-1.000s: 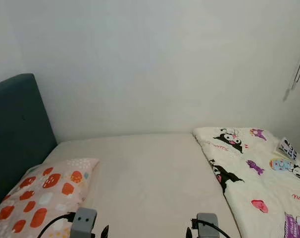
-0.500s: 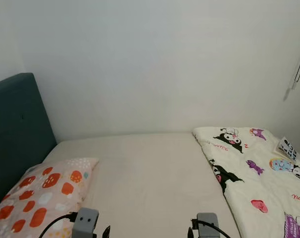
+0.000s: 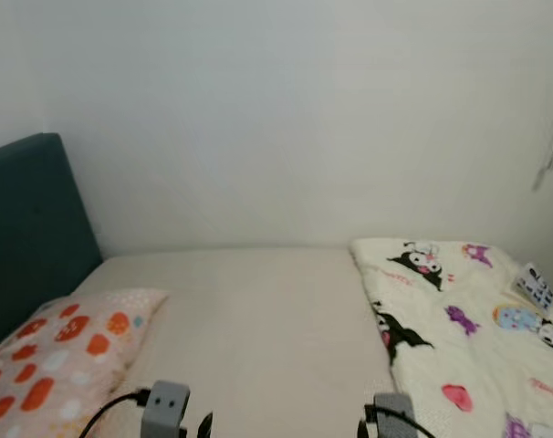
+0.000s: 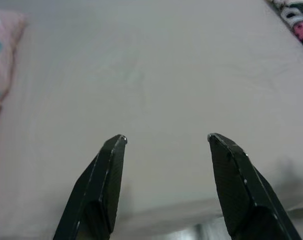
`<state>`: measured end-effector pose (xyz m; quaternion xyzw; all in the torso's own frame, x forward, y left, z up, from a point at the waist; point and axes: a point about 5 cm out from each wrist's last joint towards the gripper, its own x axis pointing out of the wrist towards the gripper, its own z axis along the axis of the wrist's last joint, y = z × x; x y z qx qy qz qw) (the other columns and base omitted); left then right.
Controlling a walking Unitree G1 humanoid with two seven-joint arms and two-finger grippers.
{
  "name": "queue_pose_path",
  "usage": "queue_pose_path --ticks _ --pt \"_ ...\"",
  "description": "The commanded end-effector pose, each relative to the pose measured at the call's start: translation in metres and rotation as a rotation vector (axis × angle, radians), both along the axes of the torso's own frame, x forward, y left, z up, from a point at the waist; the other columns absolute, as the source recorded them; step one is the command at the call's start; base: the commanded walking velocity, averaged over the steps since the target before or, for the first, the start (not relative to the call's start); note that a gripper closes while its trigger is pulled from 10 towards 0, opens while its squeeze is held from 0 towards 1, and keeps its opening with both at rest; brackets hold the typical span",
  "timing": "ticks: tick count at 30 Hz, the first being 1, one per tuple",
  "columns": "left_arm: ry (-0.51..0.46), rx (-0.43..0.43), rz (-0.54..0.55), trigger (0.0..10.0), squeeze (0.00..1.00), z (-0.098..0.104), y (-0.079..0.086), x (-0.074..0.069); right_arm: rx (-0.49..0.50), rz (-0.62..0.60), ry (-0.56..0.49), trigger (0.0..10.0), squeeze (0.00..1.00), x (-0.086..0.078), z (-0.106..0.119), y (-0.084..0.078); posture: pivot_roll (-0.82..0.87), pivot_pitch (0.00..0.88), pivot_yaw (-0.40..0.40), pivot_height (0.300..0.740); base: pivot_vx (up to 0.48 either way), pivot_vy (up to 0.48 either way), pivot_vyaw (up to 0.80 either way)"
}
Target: Clean up the room
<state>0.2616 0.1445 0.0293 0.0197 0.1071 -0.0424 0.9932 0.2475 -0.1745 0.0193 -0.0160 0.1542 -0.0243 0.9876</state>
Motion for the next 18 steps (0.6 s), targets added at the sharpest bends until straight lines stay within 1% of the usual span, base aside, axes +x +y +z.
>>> queue_pose_path --ticks 1,11,18 --pt "0.026 0.008 0.001 10.0 0.0 -0.0052 0.0009 -0.0048 -0.001 -0.005 0.033 10.0 0.0 -0.0054 -0.0055 -0.0026 -0.02 0.083 -0.032 0.74 0.0 -0.454 0.0" --pt "0.026 0.018 0.005 10.0 0.0 -0.0051 0.0028 -0.0053 -0.007 -0.002 0.036 10.0 0.0 -0.0058 -0.0056 -0.0031 -0.02 0.086 -0.034 0.74 0.0 -0.453 0.0" --pt "0.028 0.022 0.005 10.0 0.0 -0.0043 0.0044 -0.0044 0.009 -0.008 0.032 10.0 0.0 -0.0054 -0.0046 -0.0023 -0.02 0.097 -0.029 0.74 0.0 -0.453 0.0"
